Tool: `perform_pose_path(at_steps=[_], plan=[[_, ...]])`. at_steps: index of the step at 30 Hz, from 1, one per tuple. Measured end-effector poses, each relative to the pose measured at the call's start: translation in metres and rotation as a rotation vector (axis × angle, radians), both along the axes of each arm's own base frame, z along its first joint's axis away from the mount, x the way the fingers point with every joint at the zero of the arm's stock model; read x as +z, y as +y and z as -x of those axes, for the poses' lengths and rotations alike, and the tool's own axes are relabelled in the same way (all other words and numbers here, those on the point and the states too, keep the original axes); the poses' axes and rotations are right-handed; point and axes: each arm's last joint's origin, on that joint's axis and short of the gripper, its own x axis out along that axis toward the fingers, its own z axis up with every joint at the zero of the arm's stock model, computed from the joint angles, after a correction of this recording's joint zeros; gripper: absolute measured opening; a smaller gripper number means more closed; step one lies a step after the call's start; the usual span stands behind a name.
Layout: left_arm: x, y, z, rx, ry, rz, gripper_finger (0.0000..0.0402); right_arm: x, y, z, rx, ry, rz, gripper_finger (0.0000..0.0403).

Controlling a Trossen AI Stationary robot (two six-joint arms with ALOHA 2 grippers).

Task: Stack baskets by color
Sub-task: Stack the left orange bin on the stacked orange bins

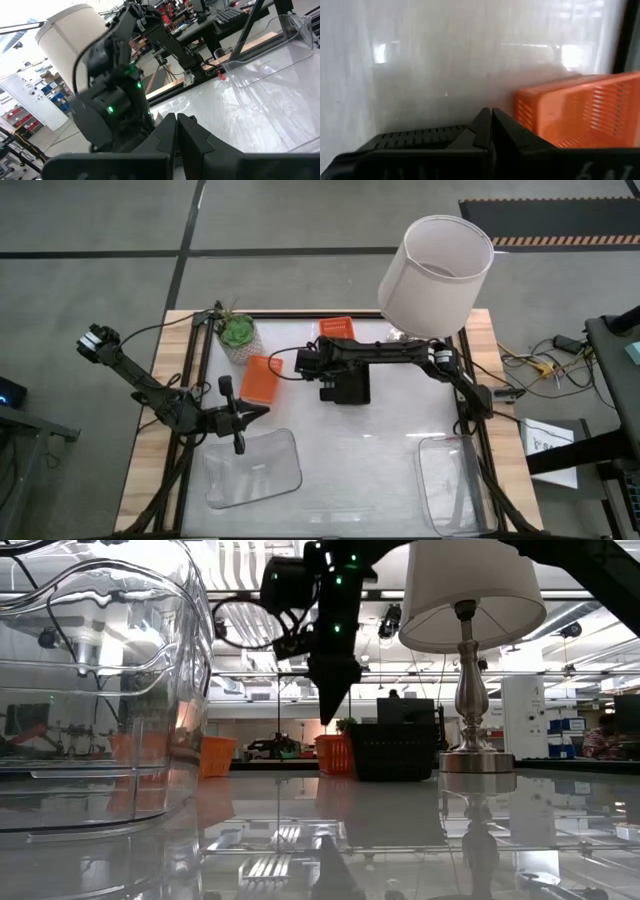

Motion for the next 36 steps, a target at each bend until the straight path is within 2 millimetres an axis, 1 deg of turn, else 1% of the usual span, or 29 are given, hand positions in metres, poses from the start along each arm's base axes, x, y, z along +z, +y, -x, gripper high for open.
perform_pose_path(at_steps=[2,4,6,10,12,16,21,24,27,33,36], plan=[[0.0,0.0,0.0,0.0,0.0,0.0,0.0,0.008,0.005,0.001,-0.001,0.001,0.013,0.0009],[0.0,0.0,0.0,0.0,0.002,-0.001,0.0,0.016,0.016,0.003,0.005,0.0,0.018,0.0009],[-0.001,0.0,0.0,0.0,0.003,0.004,0.0,0.024,0.029,0.006,0.017,-0.014,0.014,0.0009],[-0.001,0.0,0.0,0.0,-0.001,0.022,0.0,0.042,0.06,0.02,0.042,-0.052,0.004,0.0008],[-0.001,0.0,0.0,0.001,0.0,0.024,0.0,0.049,0.077,0.03,0.072,-0.076,0.0,0.0008],[-0.004,-0.002,-0.003,0.002,0.009,0.039,0.0,0.061,0.105,0.053,0.121,-0.201,-0.018,0.0008],[-0.011,-0.005,-0.008,0.009,0.018,0.122,0.0,0.065,0.128,0.089,0.17,-0.371,-0.048,0.0008],[-0.013,-0.006,-0.011,0.023,0.012,0.193,0.0,0.066,0.136,0.109,0.219,-0.507,-0.043,0.0008],[-0.009,-0.004,-0.015,0.046,-0.017,0.278,0.0,0.066,0.138,0.127,0.274,-0.631,-0.037,0.0008],[-0.001,0.003,-0.021,0.009,-0.052,0.407,0.0,0.061,0.131,0.161,0.357,-0.804,0.001,0.0009],[-0.001,0.009,-0.027,-0.002,-0.056,0.481,0.0,0.058,0.126,0.176,0.407,-0.878,0.028,0.0009]])
